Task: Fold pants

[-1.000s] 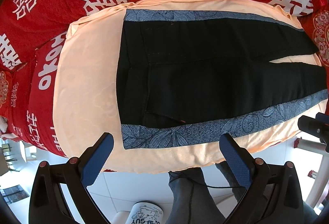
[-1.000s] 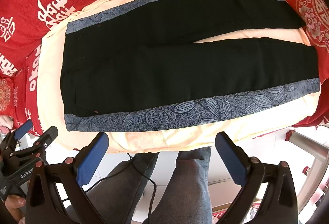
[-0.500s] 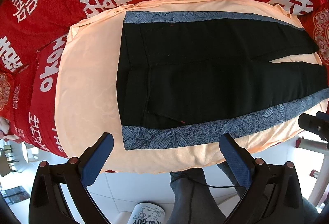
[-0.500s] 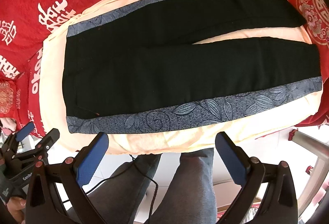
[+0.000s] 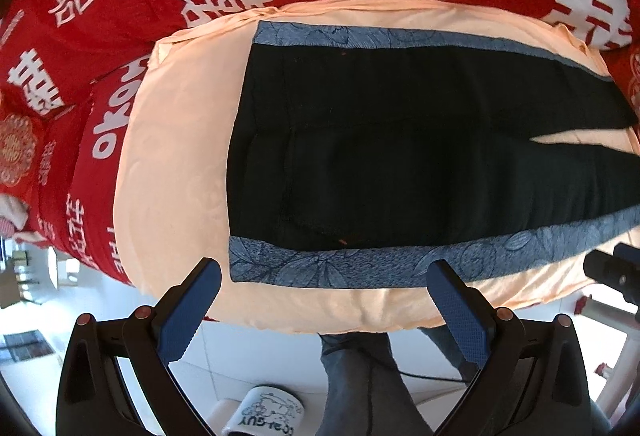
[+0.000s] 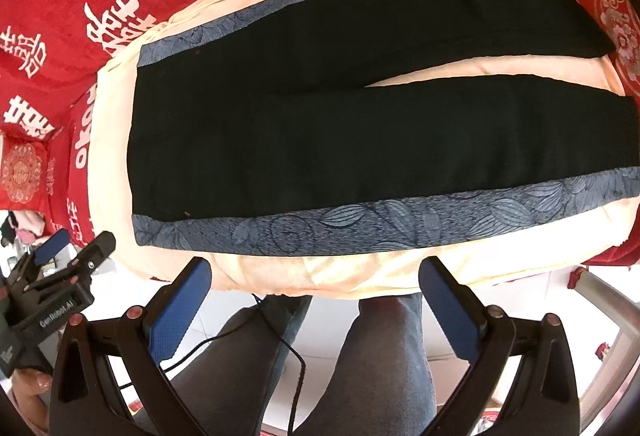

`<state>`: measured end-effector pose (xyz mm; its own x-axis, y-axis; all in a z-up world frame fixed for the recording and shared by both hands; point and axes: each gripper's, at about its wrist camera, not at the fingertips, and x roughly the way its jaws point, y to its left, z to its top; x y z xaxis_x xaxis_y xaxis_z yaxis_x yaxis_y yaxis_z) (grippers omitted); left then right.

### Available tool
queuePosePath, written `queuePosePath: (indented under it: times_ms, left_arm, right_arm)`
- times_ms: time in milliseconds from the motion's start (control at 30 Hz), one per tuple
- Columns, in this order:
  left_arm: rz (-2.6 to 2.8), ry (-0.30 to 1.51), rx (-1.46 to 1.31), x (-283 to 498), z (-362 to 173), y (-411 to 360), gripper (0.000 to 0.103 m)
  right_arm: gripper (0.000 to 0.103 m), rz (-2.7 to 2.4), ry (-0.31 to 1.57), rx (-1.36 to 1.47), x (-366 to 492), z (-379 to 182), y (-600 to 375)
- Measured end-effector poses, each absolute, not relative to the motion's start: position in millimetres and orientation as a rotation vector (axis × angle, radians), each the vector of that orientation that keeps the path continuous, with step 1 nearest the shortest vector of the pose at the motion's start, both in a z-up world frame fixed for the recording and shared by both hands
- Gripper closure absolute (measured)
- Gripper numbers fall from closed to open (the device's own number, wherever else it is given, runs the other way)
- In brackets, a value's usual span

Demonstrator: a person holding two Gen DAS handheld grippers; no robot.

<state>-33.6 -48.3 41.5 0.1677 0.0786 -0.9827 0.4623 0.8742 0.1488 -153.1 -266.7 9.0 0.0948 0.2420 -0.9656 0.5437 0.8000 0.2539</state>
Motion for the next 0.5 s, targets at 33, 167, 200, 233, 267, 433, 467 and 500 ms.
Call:
queuePosePath:
  times_ms: [33,167,200,233,267,433,467,500]
  left_arm:
    - [-0.277,1.387,0.459,-36.3,42.9,-50.2,0.000]
    - [-0.240,1.376,0.424,-44.6,47.5,-56.7,0.000]
    - [-0.233,1.376,0.416,-46.7,47.8,-58.1,0.000]
    - [-0.227,1.376,0.408,-47.9,48.3,-58.9,0.000]
    - [-0.222,1.376,0.398,-48.9,48.9,-59.0,0.000]
    - [-0.229,1.384,0.329,-46.3,50.0,-48.0,0.000]
    - [-0.228,1.381,0.311,-44.1,49.0,-42.6,0.000]
    - [-0.230,1.379,0.297,-42.0,46.9,-38.0,0.000]
  right_arm:
    - [0.000,-0.240,1.491,0.663,-155.4,9.0,-271.2]
    - [0.000,-0.209,1.498,0.635,-161.5,9.3,-284.4]
    - [0.000,-0.204,1.499,0.625,-162.8,9.5,-286.8]
    - [0.000,-0.204,1.498,0.617,-163.4,9.8,-288.5]
    - [0.000,-0.210,1.492,0.600,-164.5,10.9,-290.9]
    - [0.000,-0.223,1.450,0.606,-168.1,15.9,-296.8]
    - [0.000,-0.218,1.444,0.631,-169.2,14.5,-297.2]
    - [0.000,-0.210,1.436,0.666,-170.4,11.5,-296.9]
